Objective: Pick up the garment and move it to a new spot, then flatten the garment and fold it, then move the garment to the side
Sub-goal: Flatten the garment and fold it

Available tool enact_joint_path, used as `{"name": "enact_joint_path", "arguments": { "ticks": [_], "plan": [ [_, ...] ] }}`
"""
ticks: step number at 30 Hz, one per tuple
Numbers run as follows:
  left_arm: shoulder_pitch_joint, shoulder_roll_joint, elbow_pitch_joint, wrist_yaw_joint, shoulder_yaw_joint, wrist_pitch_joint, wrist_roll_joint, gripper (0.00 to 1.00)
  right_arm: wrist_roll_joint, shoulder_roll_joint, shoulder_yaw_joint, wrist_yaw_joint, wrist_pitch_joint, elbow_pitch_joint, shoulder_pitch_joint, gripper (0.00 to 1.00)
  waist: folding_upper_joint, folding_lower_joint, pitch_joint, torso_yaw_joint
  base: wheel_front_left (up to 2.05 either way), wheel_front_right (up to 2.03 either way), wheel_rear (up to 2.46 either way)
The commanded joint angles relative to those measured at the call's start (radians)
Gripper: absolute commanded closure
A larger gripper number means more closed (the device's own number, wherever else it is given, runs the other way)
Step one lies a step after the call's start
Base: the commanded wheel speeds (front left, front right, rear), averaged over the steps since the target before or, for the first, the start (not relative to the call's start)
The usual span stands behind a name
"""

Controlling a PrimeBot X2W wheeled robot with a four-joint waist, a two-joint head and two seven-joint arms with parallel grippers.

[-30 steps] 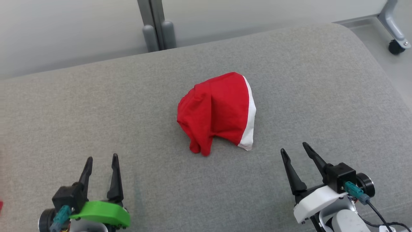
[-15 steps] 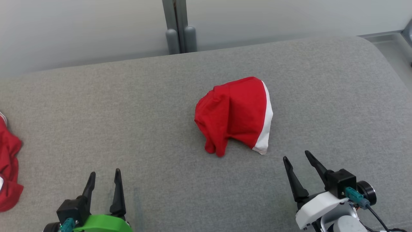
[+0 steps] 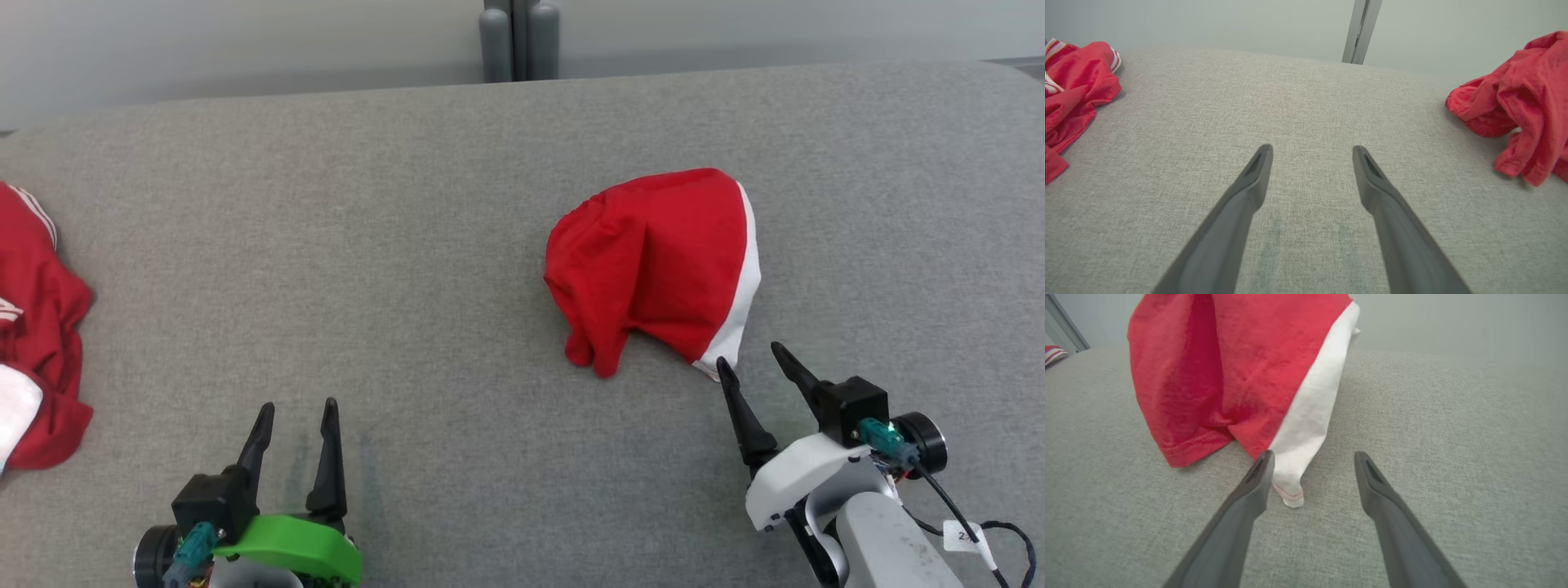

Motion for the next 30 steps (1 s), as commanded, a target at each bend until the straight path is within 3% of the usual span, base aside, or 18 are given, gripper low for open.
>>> {"name": "enact_joint_path", "arguments": {
  "ticks": [1, 4, 5, 7, 12, 18, 22, 30],
  "plan": [
    [-0.022, 0.002, 0.000, -0.004, -0.004, -0.001, -0.003, 0.00, 0.002, -0.004, 0.005, -0.001, 0.000, 0.023, -0.016, 0.00, 0.0000, 0.0000, 0.034, 0.034, 0.00, 0.00, 0.00],
    [-0.035, 0.002, 0.000, -0.004, -0.012, -0.001, -0.006, 0.00, 0.020, -0.005, 0.004, -0.001, 0.000, 0.072, -0.037, 0.00, 0.0000, 0.0000, 0.047, 0.048, 0.00, 0.00, 0.00],
    [-0.039, 0.002, 0.000, -0.004, -0.015, -0.001, -0.007, 0.00, 0.030, -0.004, 0.004, -0.001, 0.000, 0.082, -0.046, 0.08, 0.0000, 0.0000, 0.052, 0.054, 0.00, 0.00, 0.00],
    [-0.044, 0.002, -0.001, -0.004, -0.016, -0.001, -0.009, 0.00, 0.050, -0.004, 0.016, -0.001, 0.000, 0.089, -0.055, 1.00, 0.0000, 0.0000, 0.056, 0.060, 0.00, 0.00, 0.00],
    [-0.044, 0.002, -0.003, -0.003, -0.012, -0.001, -0.010, 0.00, 0.116, -0.004, 0.029, -0.001, 0.000, 0.001, -0.053, 1.00, 0.0000, 0.0000, 0.047, 0.065, 0.00, 0.00, 0.00],
    [-0.017, 0.002, 0.003, -0.003, 0.000, -0.001, -0.002, 0.00, 0.249, -0.005, 0.045, -0.001, 0.000, -0.205, -0.091, 1.00, 0.0000, 0.0000, 0.011, 0.051, 0.00, 0.00, 0.00],
    [-0.003, 0.002, 0.007, -0.003, 0.005, -0.001, 0.005, 0.00, 0.341, -0.005, 0.004, -0.001, 0.000, -0.339, -0.168, 1.00, 0.0000, 0.0000, -0.019, 0.039, 0.00, 0.00, 0.00],
    [0.009, 0.002, 0.014, -0.003, 0.000, -0.001, 0.005, 0.00, 0.355, -0.003, -0.116, -0.001, 0.000, -0.457, -0.365, 1.00, 0.0000, 0.0000, -0.046, 0.037, 0.00, 0.00, 0.00]
  ]
}}
